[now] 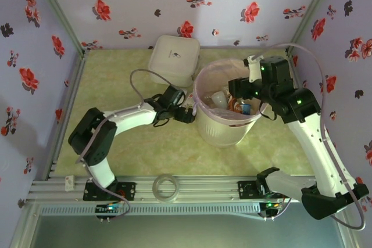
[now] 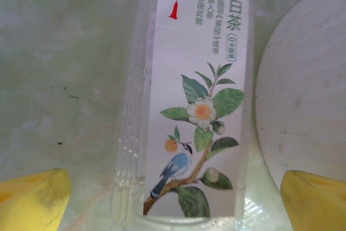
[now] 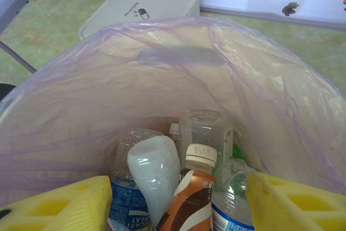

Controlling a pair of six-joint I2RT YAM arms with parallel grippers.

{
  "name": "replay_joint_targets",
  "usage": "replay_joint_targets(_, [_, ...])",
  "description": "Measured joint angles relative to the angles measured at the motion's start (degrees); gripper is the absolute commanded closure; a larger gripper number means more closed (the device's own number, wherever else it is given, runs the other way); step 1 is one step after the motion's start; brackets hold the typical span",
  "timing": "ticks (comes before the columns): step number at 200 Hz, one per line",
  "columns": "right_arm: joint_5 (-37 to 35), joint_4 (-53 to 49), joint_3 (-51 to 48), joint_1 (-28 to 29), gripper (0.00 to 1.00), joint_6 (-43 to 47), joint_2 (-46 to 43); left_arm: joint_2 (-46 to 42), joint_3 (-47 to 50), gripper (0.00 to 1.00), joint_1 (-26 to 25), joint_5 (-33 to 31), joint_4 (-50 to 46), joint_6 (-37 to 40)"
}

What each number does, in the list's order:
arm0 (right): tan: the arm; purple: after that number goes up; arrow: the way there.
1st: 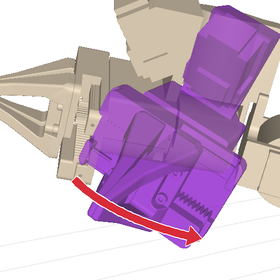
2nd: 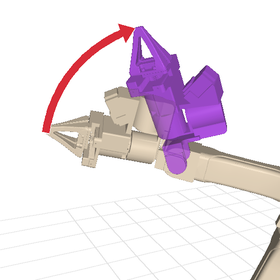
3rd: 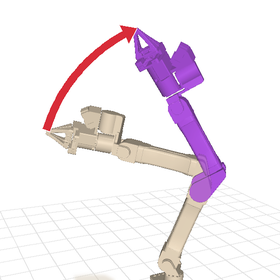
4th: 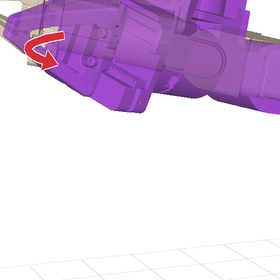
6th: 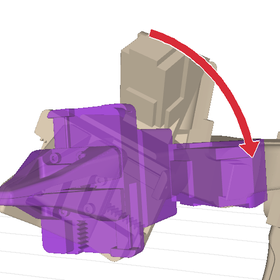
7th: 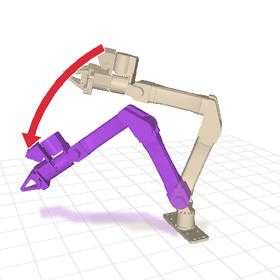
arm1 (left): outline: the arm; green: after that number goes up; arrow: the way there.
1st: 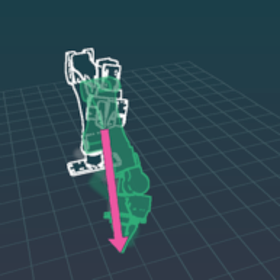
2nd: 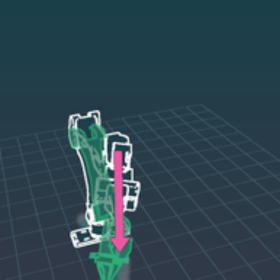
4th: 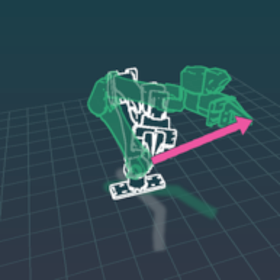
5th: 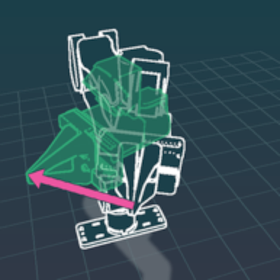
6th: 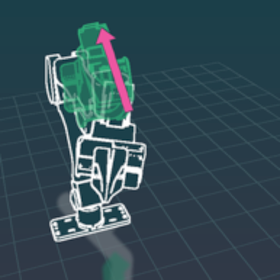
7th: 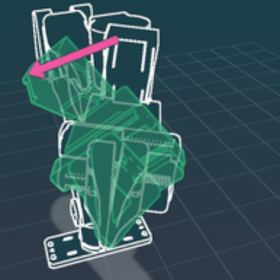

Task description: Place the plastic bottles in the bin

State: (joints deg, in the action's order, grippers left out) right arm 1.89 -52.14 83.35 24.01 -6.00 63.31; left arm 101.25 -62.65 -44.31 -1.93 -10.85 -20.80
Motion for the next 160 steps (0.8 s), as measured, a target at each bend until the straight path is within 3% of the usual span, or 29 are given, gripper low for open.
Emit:
replay_joint_targets(81, [-0.2, -0.4, -1.1, -1.3, 0.32, 0.0, -0.9, 3.6, -1.0, 0.26, -0.3, -1.2, 0.0, 0.4])
replay_joint_targets(160, [-0.2, -0.4, -1.1, -1.4, 0.32, 0.0, -1.9, 2.6, -0.8, 0.36, -0.3, -2.5, 0.0, 0.4])
